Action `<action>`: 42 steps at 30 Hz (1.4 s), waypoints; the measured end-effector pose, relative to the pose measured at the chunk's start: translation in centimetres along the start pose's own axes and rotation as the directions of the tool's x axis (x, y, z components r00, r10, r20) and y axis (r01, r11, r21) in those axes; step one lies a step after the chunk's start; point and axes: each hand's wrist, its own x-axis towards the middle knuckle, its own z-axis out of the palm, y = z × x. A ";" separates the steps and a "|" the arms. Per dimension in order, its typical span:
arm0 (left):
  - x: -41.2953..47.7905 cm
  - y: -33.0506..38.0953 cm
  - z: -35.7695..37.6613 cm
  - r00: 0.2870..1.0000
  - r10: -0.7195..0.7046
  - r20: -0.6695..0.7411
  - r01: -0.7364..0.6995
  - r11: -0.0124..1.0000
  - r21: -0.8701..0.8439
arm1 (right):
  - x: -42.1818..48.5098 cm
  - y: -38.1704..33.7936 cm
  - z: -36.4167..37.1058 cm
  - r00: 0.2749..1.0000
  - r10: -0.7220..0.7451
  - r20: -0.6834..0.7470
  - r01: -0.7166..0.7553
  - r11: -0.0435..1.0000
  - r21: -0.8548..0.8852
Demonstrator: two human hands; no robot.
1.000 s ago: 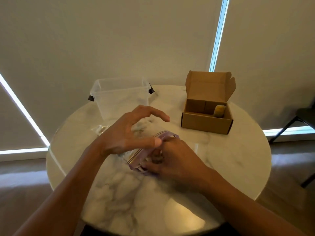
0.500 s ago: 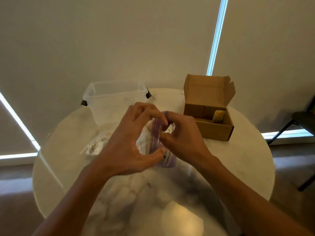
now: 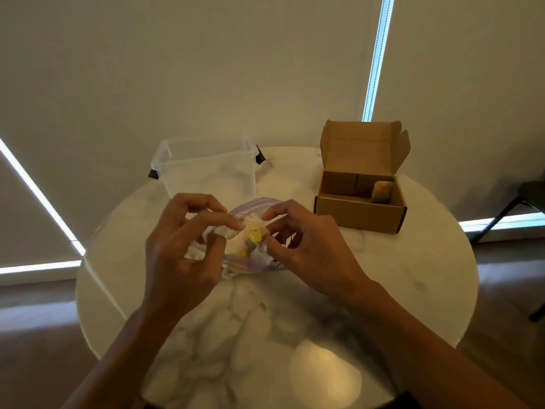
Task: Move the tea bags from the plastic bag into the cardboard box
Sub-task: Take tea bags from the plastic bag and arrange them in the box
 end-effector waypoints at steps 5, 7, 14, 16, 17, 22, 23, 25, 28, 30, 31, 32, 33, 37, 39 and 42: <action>-0.6 2.5 -0.4 0.995 -0.086 0.052 0.086 0.996 0.004 | -0.2 0.0 0.3 0.998 -0.050 -0.025 0.048 0.996 -0.072; -0.1 3.7 -0.8 0.994 -0.107 -0.011 0.107 0.994 -0.004 | -0.3 0.0 0.4 0.994 -0.101 -0.045 0.096 0.991 -0.098; 0.5 2.7 -0.1 0.995 -0.071 0.073 0.080 0.989 -0.128 | -0.3 -0.3 0.0 0.990 -0.084 -0.116 0.077 0.995 -0.066; 0.4 1.9 0.3 0.979 -0.116 0.169 0.158 0.952 -0.263 | -0.2 0.0 -0.3 0.994 -0.039 -0.107 0.034 0.998 -0.048; 0.7 1.2 0.6 0.963 -0.162 0.218 0.226 0.922 -0.313 | -0.2 0.1 -0.3 0.994 -0.033 -0.106 0.030 0.999 -0.035; 3.8 -3.4 1.8 0.799 -0.270 0.537 0.442 0.870 -0.220 | -0.5 -0.4 -0.5 0.988 -0.103 -0.116 0.103 0.995 -0.008; 4.0 -4.1 1.7 0.782 -0.244 0.574 0.437 0.871 -0.226 | -0.6 -0.4 -0.7 0.986 -0.112 -0.123 0.114 0.993 0.004; 3.7 -5.2 1.0 0.786 -0.209 0.582 0.403 0.887 -0.225 | -0.7 -0.3 -1.1 0.983 -0.107 -0.147 0.113 0.993 0.032; 2.7 -6.6 0.6 0.807 -0.247 0.536 0.399 0.898 -0.186 | -0.6 -0.1 -1.4 0.981 -0.090 -0.171 0.102 0.993 0.065; 2.4 -7.0 1.0 0.807 -0.292 0.514 0.435 0.882 -0.181 | -0.5 -0.1 -1.2 0.981 -0.112 -0.159 0.122 0.991 0.057; 2.3 -7.3 1.3 0.807 -0.303 0.506 0.447 0.874 -0.190 | -0.5 -0.1 -1.1 0.981 -0.120 -0.154 0.129 0.990 0.054; 2.4 -7.6 1.6 0.813 -0.305 0.496 0.452 0.868 -0.207 | -0.5 -0.1 -1.1 0.981 -0.121 -0.154 0.130 0.990 0.053; 2.6 -7.8 1.8 0.822 -0.302 0.484 0.455 0.858 -0.238 | -0.4 -0.1 -1.1 0.980 -0.118 -0.161 0.128 0.990 0.052; 4.9 -8.0 2.2 0.820 -0.295 0.491 0.526 0.728 -0.441 | -0.4 -0.4 -1.2 0.966 -0.127 -0.224 0.140 0.989 0.045; 5.8 -7.7 2.5 0.814 -0.272 0.513 0.533 0.700 -0.476 | -0.5 -0.7 -1.1 0.963 -0.104 -0.250 0.125 0.990 0.069; 5.2 -8.0 2.9 0.806 -0.268 0.529 0.537 0.706 -0.461 | -0.6 -0.6 -1.0 0.956 -0.125 -0.265 0.142 0.989 0.046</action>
